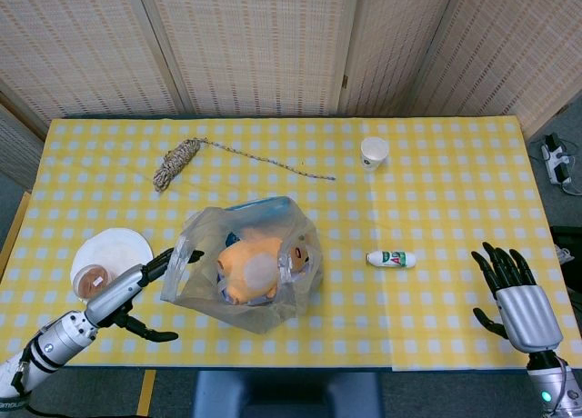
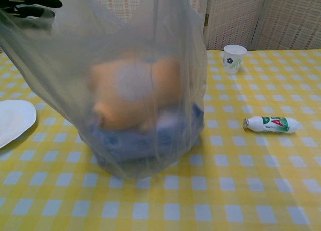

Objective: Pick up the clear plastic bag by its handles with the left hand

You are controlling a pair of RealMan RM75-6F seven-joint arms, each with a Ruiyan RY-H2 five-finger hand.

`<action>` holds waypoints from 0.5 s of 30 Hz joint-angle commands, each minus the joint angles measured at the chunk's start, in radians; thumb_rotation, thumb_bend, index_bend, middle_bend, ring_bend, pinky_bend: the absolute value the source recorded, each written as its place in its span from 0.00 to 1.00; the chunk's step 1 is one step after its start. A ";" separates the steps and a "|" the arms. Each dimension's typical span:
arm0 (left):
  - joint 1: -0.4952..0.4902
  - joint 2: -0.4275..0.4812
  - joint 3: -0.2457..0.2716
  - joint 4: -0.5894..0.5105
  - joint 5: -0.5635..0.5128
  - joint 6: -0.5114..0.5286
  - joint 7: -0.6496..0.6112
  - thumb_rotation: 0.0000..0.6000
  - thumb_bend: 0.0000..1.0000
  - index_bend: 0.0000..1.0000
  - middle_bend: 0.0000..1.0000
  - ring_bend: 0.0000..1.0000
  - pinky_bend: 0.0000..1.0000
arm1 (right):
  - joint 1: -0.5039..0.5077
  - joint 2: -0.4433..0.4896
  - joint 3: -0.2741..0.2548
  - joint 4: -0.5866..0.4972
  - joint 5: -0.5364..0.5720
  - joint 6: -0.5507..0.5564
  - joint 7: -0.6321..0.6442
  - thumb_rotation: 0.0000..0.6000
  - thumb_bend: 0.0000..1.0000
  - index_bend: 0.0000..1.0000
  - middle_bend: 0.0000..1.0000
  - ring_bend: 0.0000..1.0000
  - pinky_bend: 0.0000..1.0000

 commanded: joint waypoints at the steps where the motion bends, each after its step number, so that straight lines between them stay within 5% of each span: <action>1: -0.008 -0.014 -0.006 0.001 -0.007 -0.004 0.027 1.00 0.09 0.15 0.14 0.05 0.00 | 0.000 0.000 0.001 0.000 0.002 -0.001 0.000 1.00 0.27 0.00 0.00 0.00 0.00; 15: -0.004 -0.049 -0.028 0.007 -0.037 0.026 0.164 1.00 0.09 0.21 0.15 0.06 0.00 | 0.003 0.005 0.002 -0.003 0.008 -0.010 0.007 1.00 0.27 0.00 0.00 0.00 0.00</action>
